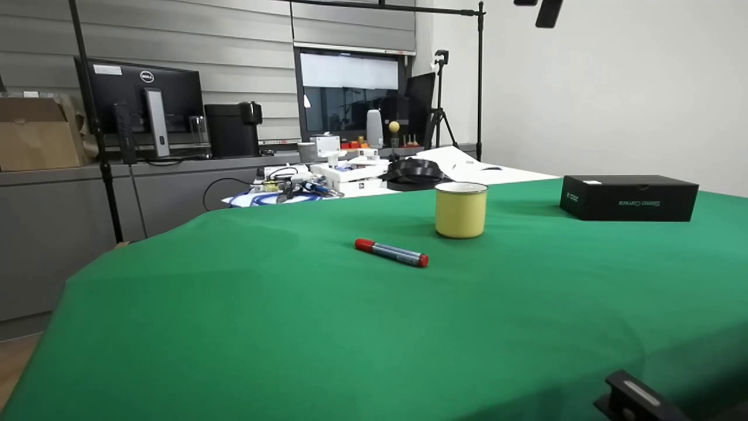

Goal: Put the red marker in the yellow mug

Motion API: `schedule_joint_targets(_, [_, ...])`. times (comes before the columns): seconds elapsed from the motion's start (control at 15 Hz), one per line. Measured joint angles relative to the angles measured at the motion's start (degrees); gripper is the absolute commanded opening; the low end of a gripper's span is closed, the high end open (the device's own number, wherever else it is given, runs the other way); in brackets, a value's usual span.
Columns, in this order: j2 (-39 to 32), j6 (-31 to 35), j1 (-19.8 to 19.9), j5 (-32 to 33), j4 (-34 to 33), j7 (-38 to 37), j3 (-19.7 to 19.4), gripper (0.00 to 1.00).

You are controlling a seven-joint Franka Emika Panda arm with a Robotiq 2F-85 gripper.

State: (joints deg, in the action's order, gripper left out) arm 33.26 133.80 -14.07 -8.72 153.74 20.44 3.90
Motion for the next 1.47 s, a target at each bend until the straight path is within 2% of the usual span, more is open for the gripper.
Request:
schedule_joint_targets(0.2, [-6.5, 3.2, -0.4, 3.6, -1.2, -10.1, 7.7, 1.00])
schedule_joint_targets(0.33, [-10.3, 4.1, -0.1, 5.3, -2.5, -14.3, 10.5, 1.00])
schedule_joint_targets(0.87, [-12.0, 4.1, 0.7, 5.4, -3.8, -14.7, 10.6, 1.00])
schedule_joint_targets(1.07, [-12.6, 5.5, 0.5, 6.2, -4.2, -11.9, 9.6, 1.00])
schedule_joint_targets(1.47, [-22.7, 8.2, 1.3, 7.6, -12.8, -3.9, 5.4, 1.00])
